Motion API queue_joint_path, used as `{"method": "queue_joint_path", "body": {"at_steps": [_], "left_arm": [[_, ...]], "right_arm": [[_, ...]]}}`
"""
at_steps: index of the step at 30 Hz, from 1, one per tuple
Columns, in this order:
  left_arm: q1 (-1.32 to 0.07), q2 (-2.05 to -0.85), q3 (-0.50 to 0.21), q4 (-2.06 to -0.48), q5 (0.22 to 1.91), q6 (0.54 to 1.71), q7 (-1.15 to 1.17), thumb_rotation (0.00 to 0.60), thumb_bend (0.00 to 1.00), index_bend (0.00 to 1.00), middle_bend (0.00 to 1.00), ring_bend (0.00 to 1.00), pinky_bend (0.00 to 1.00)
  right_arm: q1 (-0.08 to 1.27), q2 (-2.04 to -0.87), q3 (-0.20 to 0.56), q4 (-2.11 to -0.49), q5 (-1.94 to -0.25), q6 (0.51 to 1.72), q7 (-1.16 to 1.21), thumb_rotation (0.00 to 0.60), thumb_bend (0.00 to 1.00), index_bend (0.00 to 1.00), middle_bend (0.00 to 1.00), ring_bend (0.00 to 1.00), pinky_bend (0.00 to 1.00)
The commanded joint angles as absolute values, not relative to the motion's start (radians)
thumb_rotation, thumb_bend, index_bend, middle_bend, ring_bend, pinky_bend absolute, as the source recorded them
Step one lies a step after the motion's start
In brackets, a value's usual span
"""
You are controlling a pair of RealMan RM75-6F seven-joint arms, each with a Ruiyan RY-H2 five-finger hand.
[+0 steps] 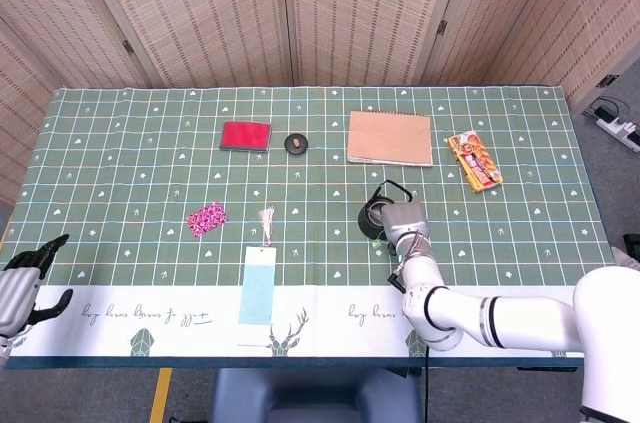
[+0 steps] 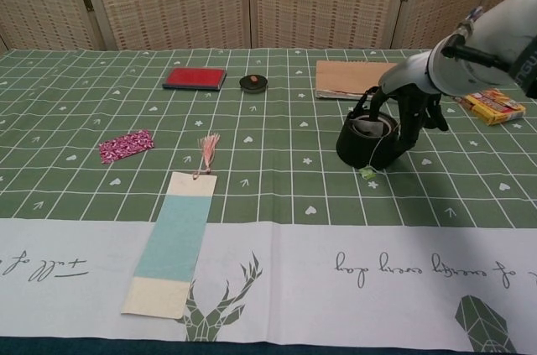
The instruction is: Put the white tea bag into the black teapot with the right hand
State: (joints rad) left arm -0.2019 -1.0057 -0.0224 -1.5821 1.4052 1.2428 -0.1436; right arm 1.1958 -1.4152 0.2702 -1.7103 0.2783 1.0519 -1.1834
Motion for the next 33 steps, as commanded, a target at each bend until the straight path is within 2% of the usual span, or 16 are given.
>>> {"method": "queue_joint_path", "body": {"at_steps": [1, 14, 20, 25, 30, 33], "left_arm": [[-0.203, -1.004, -0.027, -1.577, 1.395, 1.237, -0.148, 0.600, 0.38, 0.00, 0.11, 0.19, 0.16], [-0.199, -1.002, -0.028, -1.579, 1.397, 1.244, -0.151, 0.600, 0.38, 0.00, 0.11, 0.19, 0.16], [-0.198, -1.002, -0.029, -1.579, 1.397, 1.246, -0.151, 0.600, 0.38, 0.00, 0.11, 0.19, 0.16], [-0.198, -1.004, -0.030, -1.578, 1.395, 1.247, -0.145, 0.600, 0.38, 0.00, 0.11, 0.19, 0.16], [-0.199, -1.008, -0.032, -1.579, 1.387, 1.243, -0.131, 0.600, 0.38, 0.00, 0.11, 0.19, 0.16], [-0.201, -1.012, -0.032, -1.580, 1.382, 1.237, -0.115, 0.600, 0.38, 0.00, 0.11, 0.19, 0.16]], "right_arm": [[1.206, -1.429, 0.265, -1.691, 0.288, 1.040, -1.184, 0.600, 0.42, 0.16, 0.91, 0.73, 0.60], [1.243, -1.484, 0.229, -1.628, 0.344, 1.050, -1.229, 0.600, 0.42, 0.16, 0.91, 0.73, 0.60], [1.243, -1.474, 0.234, -1.652, 0.340, 1.077, -1.228, 0.600, 0.42, 0.16, 0.91, 0.73, 0.60], [1.218, -1.400, 0.258, -1.777, 0.272, 1.119, -1.172, 0.600, 0.42, 0.16, 0.91, 0.73, 0.60], [1.173, -1.276, 0.283, -1.984, 0.164, 1.187, -1.083, 0.600, 0.42, 0.16, 0.89, 0.72, 0.60], [1.124, -1.192, 0.281, -2.123, 0.051, 1.232, -1.016, 0.600, 0.42, 0.12, 0.82, 0.67, 0.56]]}}
